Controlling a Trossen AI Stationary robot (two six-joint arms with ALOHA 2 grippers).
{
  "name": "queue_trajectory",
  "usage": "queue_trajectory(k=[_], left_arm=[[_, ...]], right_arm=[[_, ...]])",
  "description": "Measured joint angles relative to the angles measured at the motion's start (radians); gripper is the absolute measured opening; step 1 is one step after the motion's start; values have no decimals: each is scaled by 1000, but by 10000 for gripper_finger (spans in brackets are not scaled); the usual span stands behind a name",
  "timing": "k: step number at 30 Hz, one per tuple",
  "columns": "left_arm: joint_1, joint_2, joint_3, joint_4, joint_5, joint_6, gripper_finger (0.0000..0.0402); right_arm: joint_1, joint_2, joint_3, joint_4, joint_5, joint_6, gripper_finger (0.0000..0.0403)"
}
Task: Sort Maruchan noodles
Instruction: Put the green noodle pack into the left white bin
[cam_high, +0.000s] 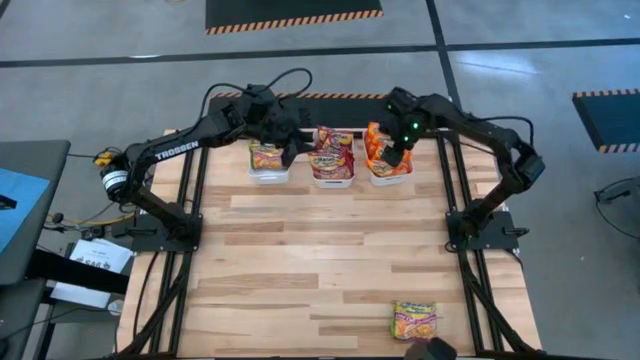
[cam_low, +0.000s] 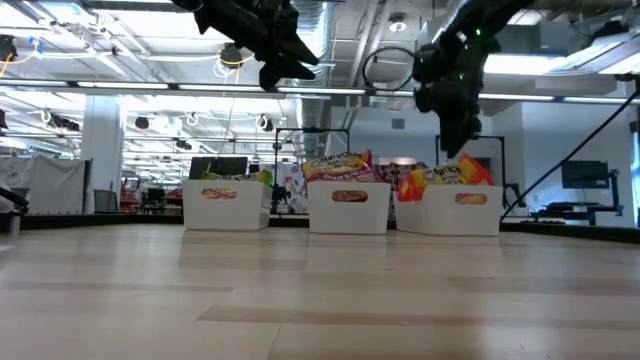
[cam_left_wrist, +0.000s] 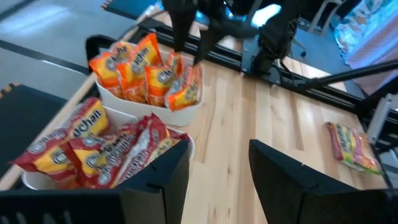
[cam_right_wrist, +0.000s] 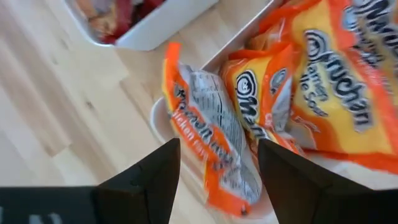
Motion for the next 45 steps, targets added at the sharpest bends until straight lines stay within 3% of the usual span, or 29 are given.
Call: queue_trajectory(k=[10,19,24,29,35,45], left_arm=[[38,-99,-2,-8,60,-80,151],[19,-180,-1,-77,68,-82,151],[6,-191,-1,-141,86,-82,151],[-3,-191,-1,-194,238,-93,151],[-46,-191,-1,-233,303,-71,151],[-120,-191,-1,-348,299,-18,151]], right_arm=[[63,-27,253,-260,-3,9,240],[255,-142,238,-489,-76,227,240],[425,-228,152,-447,-61,398,240],[589,-272,30,-455,-62,623,240],[788,-284,-111,-444,-164,732,240],[1102,-279,-199,-103,-268,988,240]])
